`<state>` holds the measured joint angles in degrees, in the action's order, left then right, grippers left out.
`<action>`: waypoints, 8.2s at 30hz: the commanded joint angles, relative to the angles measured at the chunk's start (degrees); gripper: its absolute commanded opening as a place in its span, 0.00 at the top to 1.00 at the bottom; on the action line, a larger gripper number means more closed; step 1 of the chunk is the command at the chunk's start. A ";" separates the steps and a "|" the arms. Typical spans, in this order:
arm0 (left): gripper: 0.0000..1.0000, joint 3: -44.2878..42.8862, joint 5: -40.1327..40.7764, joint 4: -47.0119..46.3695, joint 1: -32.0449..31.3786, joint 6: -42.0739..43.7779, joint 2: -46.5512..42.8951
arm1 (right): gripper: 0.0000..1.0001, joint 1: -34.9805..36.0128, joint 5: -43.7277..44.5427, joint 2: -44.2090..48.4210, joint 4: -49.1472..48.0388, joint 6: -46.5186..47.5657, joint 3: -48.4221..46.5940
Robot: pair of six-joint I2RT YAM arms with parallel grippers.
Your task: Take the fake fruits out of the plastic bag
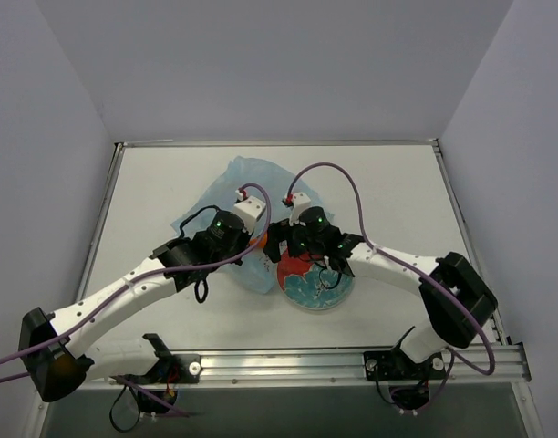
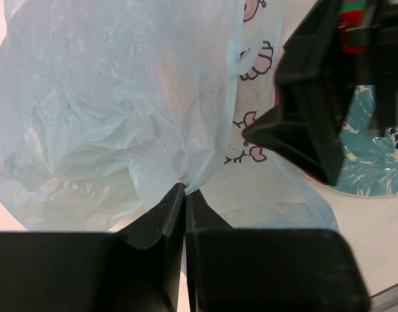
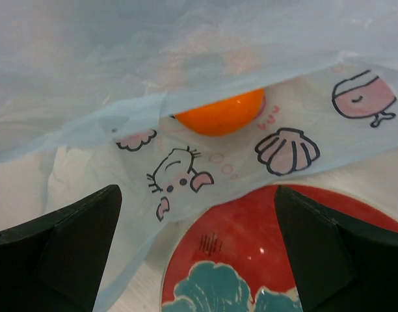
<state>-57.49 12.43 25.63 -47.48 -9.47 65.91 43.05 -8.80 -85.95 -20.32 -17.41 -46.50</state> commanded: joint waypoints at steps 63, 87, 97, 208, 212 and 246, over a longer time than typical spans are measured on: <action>0.98 -1.83 7.60 2.41 0.29 -1.16 -2.72 | 0.48 5.56 11.87 -7.14 3.70 3.97 -11.60; 0.98 -1.13 16.23 3.55 0.02 -0.81 -5.09 | 0.34 8.81 31.21 11.78 19.79 -10.80 5.46; 0.98 -1.48 16.84 4.52 -1.82 -0.81 -4.39 | 0.20 8.63 31.92 4.39 18.91 -11.07 3.08; 0.98 0.63 2.00 4.08 8.10 -5.64 -1.48 | 1.00 1.16 -5.89 -8.99 8.88 -0.17 -21.18; 0.98 0.89 1.20 3.29 10.04 -5.73 -2.36 | 1.00 2.21 -3.25 -5.20 11.70 -0.17 -18.64; 0.97 1.07 -0.74 5.13 11.19 -6.17 -6.67 | 1.00 6.79 31.29 36.64 33.75 -18.79 2.20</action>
<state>-54.72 11.62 30.65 -36.56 -15.05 61.52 49.65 14.39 -51.51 11.07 -31.55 -45.19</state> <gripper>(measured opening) 0.028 0.043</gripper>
